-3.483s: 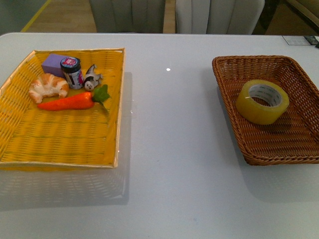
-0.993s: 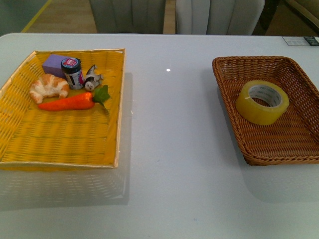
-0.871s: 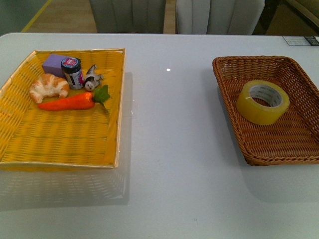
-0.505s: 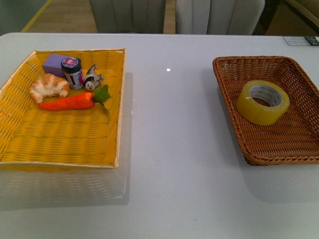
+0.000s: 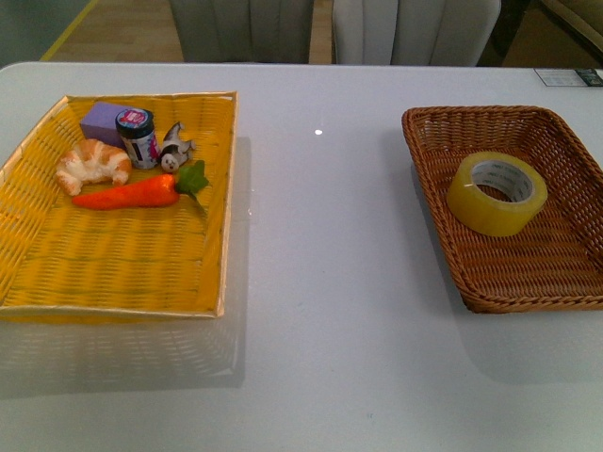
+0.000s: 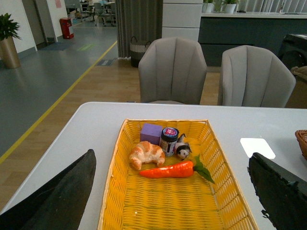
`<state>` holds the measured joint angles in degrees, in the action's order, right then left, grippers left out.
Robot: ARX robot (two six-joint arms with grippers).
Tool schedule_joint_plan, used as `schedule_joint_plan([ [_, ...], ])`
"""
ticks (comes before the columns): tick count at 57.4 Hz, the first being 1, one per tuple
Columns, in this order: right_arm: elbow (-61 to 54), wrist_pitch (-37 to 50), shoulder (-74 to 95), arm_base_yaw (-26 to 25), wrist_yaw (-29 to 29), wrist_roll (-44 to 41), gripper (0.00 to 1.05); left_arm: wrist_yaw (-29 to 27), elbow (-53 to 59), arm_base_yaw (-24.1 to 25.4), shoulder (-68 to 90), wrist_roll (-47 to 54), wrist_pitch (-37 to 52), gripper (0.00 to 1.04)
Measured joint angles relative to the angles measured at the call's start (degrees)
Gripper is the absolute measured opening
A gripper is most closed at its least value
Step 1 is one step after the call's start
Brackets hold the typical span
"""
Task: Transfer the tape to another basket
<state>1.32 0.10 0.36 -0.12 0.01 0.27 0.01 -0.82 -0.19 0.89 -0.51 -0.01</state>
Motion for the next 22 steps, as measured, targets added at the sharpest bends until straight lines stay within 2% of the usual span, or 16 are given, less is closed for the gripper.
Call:
schedule_joint_plan([
  [22,0.0,0.0,0.0,0.0,0.0,0.0,0.96,0.0,0.0,0.0,0.0,0.02,0.0,0.96],
])
